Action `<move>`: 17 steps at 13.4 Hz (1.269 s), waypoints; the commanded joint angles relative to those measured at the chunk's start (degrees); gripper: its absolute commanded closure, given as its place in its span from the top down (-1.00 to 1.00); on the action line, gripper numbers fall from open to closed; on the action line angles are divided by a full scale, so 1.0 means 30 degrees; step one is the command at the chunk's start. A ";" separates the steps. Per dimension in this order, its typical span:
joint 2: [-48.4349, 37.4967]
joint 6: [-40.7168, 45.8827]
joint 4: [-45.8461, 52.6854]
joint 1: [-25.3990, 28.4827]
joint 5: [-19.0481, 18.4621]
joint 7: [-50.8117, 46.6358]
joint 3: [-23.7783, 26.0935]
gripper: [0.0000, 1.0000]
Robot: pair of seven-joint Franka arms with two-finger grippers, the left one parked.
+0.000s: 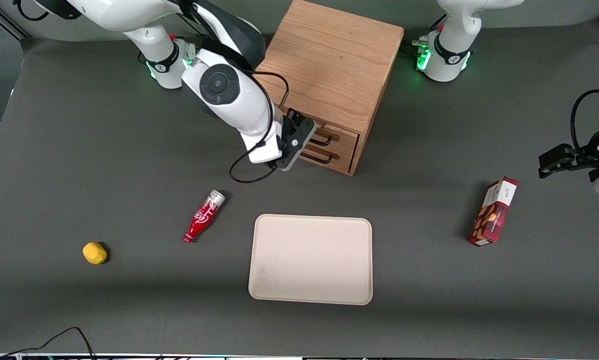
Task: Open upper drawer
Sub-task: 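Hook the right gripper onto the upper drawer's black bar handle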
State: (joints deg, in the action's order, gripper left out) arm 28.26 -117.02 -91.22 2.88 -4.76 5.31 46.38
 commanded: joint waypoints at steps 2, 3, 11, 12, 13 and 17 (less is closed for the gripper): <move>0.0103 -0.0427 -0.0440 0.0269 -0.1077 0.0280 0.0156 1.00; 0.0103 -0.0456 -0.0587 0.0269 -0.1195 0.0338 0.0156 1.00; 0.0601 -0.1159 -0.0471 0.0182 -0.2749 0.1508 -0.0428 1.00; 0.0601 -0.1188 -0.0355 0.0210 -0.2691 0.2004 -0.0865 1.00; 0.0659 -0.1188 -0.0035 0.0211 -0.2661 0.2444 -0.1160 1.00; 0.1009 -0.1218 0.1342 0.0269 -0.2544 0.3618 -0.2565 1.00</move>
State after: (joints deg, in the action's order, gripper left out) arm 29.34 -120.57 -90.72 3.21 -11.62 13.88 40.09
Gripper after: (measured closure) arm 0.000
